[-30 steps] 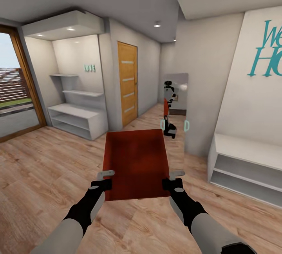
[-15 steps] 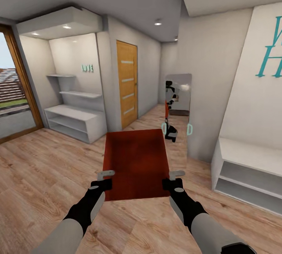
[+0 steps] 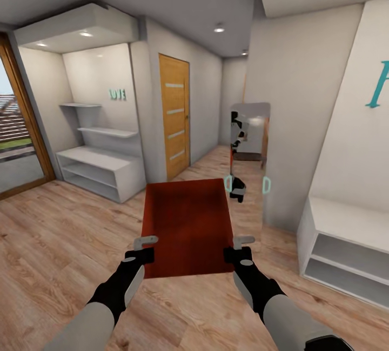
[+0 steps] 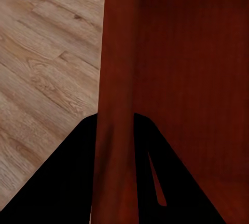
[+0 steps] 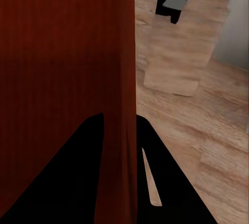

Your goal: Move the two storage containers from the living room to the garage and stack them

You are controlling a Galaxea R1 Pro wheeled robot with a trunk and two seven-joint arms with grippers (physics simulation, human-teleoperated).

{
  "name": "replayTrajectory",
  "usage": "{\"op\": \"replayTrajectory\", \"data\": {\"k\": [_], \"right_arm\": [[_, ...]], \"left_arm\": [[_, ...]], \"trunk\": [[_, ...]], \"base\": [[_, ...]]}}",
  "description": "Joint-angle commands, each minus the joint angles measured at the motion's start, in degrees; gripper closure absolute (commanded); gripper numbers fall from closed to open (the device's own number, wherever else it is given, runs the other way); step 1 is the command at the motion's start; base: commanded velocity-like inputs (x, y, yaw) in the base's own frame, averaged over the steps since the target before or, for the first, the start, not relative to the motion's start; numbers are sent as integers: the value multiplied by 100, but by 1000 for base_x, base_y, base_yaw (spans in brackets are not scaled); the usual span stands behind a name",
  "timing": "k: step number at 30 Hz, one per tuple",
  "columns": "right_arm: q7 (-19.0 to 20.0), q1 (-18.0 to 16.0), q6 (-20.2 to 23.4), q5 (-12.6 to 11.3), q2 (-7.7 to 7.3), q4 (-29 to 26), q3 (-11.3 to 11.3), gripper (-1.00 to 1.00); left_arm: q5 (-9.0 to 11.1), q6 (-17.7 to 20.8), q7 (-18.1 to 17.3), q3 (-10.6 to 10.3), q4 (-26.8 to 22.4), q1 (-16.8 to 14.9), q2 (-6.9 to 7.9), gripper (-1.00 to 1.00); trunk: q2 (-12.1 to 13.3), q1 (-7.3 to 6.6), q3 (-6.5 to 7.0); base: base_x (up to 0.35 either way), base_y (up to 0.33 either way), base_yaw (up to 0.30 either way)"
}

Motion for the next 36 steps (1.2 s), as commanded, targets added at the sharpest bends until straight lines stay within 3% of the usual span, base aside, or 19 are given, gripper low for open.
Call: {"op": "replayTrajectory", "data": {"k": [1,16,30,36], "right_arm": [[-89,-10,17,129,-6,-32,-380,100],[-89,-10,11,129,-8,-32,-383,100],[-89,-10,12,129,-14,-32,-387,100],[-89,-10,13,129,-22,-32,-388,100]], "left_arm": [[26,45,226,447,7,-1,6,100],[35,46,217,438,36,-1,6,100],[35,46,217,446,11,-1,6,100],[34,46,217,439,26,-1,6,100]], "trunk": [[-11,6,-11],[-11,6,-11],[-11,6,-11],[-11,6,-11]], "base": [[322,0,0],[322,0,5],[323,0,247],[323,0,66]]}}
